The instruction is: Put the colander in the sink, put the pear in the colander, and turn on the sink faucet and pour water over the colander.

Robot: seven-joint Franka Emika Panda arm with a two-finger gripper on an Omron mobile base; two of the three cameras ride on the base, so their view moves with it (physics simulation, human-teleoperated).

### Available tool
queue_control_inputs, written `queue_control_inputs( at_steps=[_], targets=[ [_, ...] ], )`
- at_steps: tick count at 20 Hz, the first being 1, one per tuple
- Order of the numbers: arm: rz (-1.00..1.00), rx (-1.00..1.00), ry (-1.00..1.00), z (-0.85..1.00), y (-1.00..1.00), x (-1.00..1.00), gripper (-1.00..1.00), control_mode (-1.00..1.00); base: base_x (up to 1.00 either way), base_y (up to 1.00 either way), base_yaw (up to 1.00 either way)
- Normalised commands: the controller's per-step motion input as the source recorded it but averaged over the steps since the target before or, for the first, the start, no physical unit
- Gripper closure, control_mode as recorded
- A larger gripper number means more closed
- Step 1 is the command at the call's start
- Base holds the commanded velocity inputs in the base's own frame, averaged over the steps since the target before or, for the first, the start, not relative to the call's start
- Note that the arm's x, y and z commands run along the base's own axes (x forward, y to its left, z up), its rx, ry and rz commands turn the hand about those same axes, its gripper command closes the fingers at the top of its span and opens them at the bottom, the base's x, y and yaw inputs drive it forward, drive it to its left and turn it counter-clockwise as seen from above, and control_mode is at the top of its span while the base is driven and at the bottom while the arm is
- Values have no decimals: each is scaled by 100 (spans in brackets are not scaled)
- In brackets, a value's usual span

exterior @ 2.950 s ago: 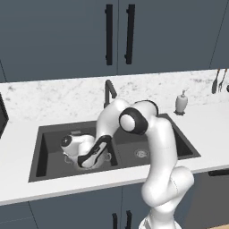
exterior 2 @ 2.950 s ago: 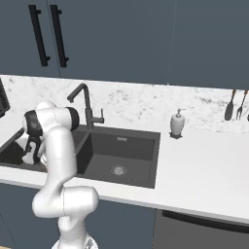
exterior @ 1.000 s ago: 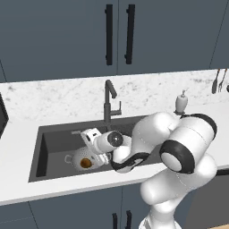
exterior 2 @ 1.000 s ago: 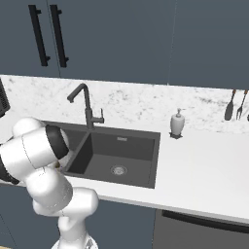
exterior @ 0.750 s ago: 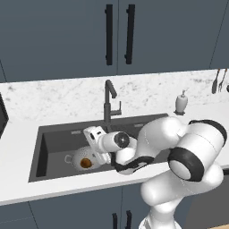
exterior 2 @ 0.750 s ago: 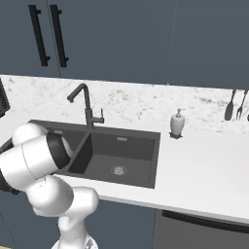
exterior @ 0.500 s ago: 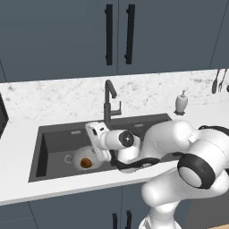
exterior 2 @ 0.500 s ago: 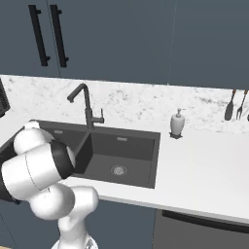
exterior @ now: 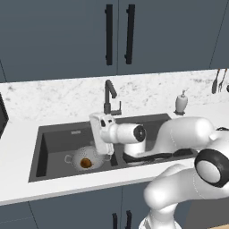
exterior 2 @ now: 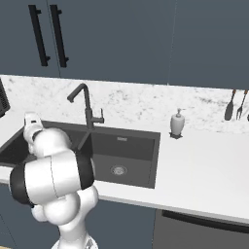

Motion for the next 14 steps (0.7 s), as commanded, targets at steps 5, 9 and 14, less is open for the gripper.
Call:
queue_control_inputs(
  at_steps=[5, 9, 14],
  targets=[
    [2, 8, 0, 100, 0, -27, -100, -100, 0, 0, 0],
    [-2, 10, 0, 100, -24, -46, -100, -100, 0, 0, 0],
    [-14, 34, 0, 46, -86, -80, -100, -100, 0, 0, 0]
  ],
)
